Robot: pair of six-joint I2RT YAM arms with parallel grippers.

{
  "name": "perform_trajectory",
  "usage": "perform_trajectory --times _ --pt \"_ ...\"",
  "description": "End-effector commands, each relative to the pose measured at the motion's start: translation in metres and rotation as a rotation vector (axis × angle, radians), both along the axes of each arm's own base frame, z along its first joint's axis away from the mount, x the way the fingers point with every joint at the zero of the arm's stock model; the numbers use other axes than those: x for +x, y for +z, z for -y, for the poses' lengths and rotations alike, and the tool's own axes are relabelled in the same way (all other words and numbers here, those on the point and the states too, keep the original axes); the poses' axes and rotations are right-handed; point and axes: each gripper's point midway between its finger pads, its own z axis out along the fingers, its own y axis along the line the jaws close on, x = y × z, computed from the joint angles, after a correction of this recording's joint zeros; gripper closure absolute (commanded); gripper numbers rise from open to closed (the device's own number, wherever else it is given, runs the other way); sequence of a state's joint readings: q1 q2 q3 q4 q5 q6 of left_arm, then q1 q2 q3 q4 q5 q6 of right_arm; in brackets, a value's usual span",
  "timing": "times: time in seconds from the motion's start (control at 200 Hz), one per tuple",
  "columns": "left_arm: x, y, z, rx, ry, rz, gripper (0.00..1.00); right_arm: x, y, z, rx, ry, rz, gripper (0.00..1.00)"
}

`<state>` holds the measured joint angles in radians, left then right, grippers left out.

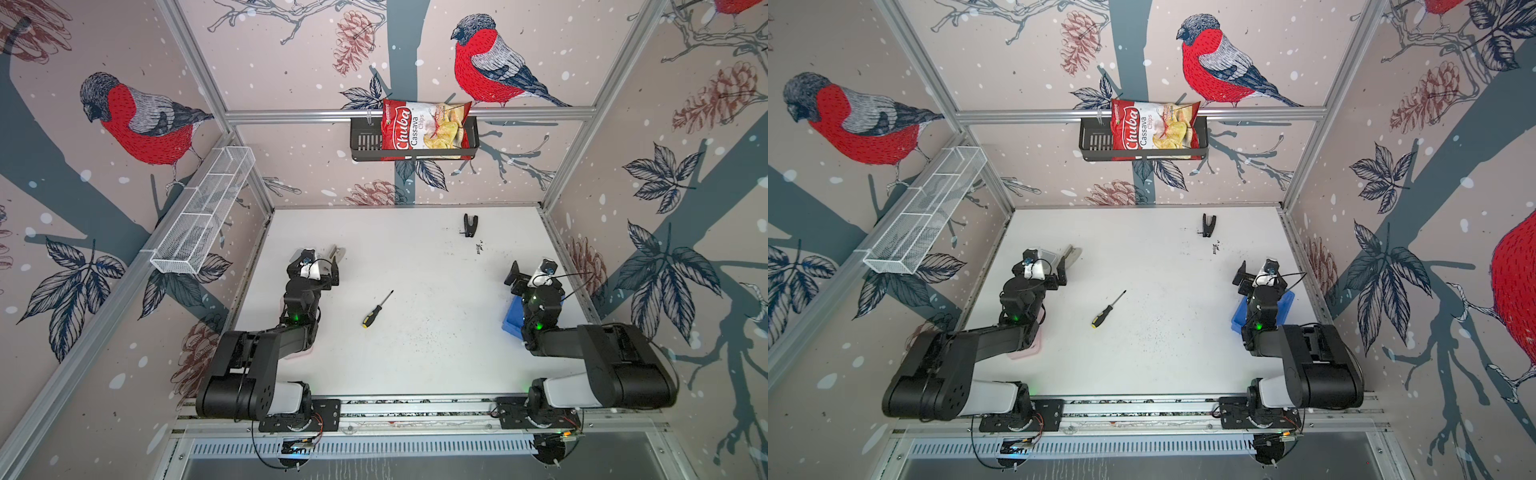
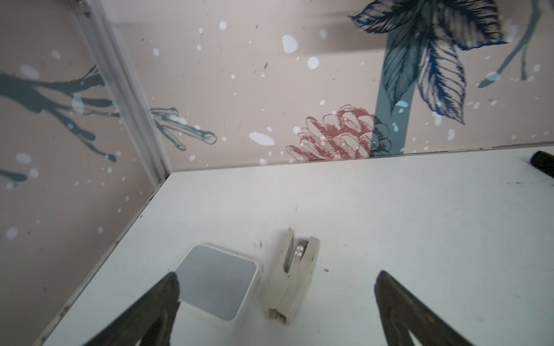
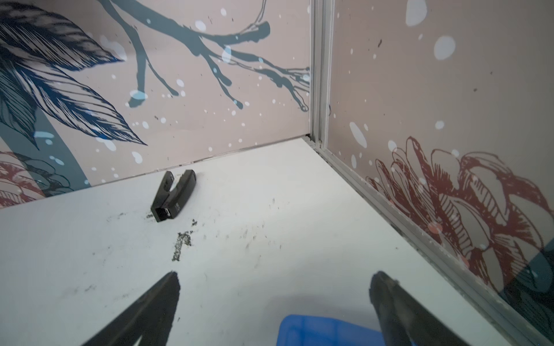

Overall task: Put the screwdriver in the bin
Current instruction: Pick up the screwdriver from the center of the table.

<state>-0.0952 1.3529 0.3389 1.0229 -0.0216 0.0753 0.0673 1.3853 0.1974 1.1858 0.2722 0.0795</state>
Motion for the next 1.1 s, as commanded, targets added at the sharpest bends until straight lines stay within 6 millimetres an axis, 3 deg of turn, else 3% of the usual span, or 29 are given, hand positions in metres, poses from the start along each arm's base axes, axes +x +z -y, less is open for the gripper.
perform_trajectory --times 0.0,0.165,0.265,0.515,0.856,1.091 --pt "-0.005 -0.011 0.032 0.076 -0.147 -0.112 0.0 -0.002 0.01 -0.006 -0.037 0.021 0.004 0.0" --pt "-0.022 -0.004 0.08 0.151 -0.355 -0.212 0.0 -0.005 0.028 -0.027 -0.054 0.093 -0.001 0.01" --pt "-0.033 0.003 0.095 0.196 -0.396 -0.259 0.0 -0.007 0.035 -0.043 -0.074 0.131 -0.024 0.0" --pt "-0.061 0.011 0.124 0.17 -0.446 -0.376 0.0 -0.029 0.058 -0.121 -0.085 0.447 -0.04 0.0" --pt "-0.092 -0.039 0.147 0.228 -0.466 -0.718 0.0 -0.087 0.068 -0.231 -0.162 0.899 -0.113 0.0" --pt "-0.099 -0.076 0.138 0.297 -0.426 -0.886 0.0 -0.126 0.055 -0.268 -0.168 1.109 -0.185 0.0"
